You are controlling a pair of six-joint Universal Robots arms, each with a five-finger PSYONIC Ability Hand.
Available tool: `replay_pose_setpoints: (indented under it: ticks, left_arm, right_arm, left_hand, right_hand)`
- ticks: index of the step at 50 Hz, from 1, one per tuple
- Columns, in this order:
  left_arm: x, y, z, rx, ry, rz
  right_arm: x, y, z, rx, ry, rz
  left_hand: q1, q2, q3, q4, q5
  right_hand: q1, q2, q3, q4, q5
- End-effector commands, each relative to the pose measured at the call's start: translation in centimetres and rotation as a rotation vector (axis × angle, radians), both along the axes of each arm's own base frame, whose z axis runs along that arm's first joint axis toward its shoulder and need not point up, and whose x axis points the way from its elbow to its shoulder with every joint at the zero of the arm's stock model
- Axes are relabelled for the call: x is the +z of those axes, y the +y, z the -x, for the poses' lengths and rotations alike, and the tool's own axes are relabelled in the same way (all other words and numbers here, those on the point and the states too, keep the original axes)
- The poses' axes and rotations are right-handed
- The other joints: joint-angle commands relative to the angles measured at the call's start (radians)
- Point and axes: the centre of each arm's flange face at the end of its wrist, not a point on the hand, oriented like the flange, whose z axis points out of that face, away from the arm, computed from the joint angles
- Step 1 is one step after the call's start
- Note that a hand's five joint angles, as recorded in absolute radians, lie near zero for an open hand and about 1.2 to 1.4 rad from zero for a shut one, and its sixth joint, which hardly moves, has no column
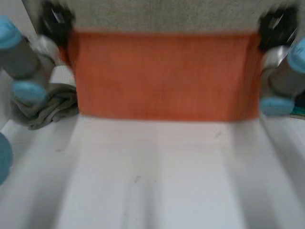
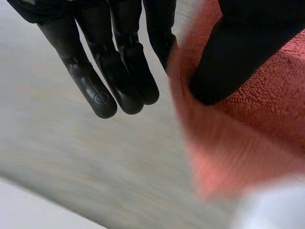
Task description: Fold the laundry.
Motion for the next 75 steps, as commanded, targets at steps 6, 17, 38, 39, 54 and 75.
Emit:
replay_pose_setpoints:
  ticks: [6, 17, 38, 39, 54, 75]
  left_arm:
    - [10.7, 3.2, -2.1, -0.135, 0.369, 0.187]
    - [1.8, 1.9, -2.0, -0.138, 0.314, -0.086]
    - [-14.5, 10.8, -3.0, -0.175, -0.009, -0.694]
    - [-14.3, 11.6, -3.2, -0.179, -0.028, -0.712]
    - [-9.3, 25.1, -6.5, -0.198, -0.349, -1.104]
    - [-9.3, 13.9, -1.2, -0.184, -0.265, -0.878]
  right_arm:
    - [11.5, 2.9, 0.9, 0.059, -0.222, 0.283]
    - [4.9, 2.7, 0.9, 0.106, -0.157, 0.010]
    - [-10.4, 8.8, 5.7, 0.081, 0.185, -0.701]
    - [-10.0, 9.3, 6.0, 0.077, 0.205, -0.715]
    - [-7.3, 17.7, 11.0, 0.207, 0.555, -1.081]
    - [-9.8, 8.4, 8.7, 0.048, 0.308, -0.818]
  left_hand:
    - [0.227, 0.199, 0.203, 0.194, 0.232]
    - [0.227, 0.199, 0.203, 0.194, 0.232]
    - [0.227, 0.199, 0.203, 0.194, 0.232]
    - [0.227, 0.199, 0.203, 0.194, 0.232]
    - [0.227, 0.199, 0.203, 0.194, 0.232]
    - [0.227, 0.199, 0.203, 0.194, 0.232]
  right_hand:
    - [0.257, 0.217, 0.203, 0.197, 0.203]
    - [0.257, 0.217, 0.203, 0.197, 0.203]
    - [0.257, 0.217, 0.203, 0.197, 0.203]
    - [0.257, 0.217, 0.203, 0.197, 0.203]
    - [0.257, 0.217, 0.203, 0.197, 0.203]
    - [0.257, 0.217, 0.203, 0.197, 0.203]
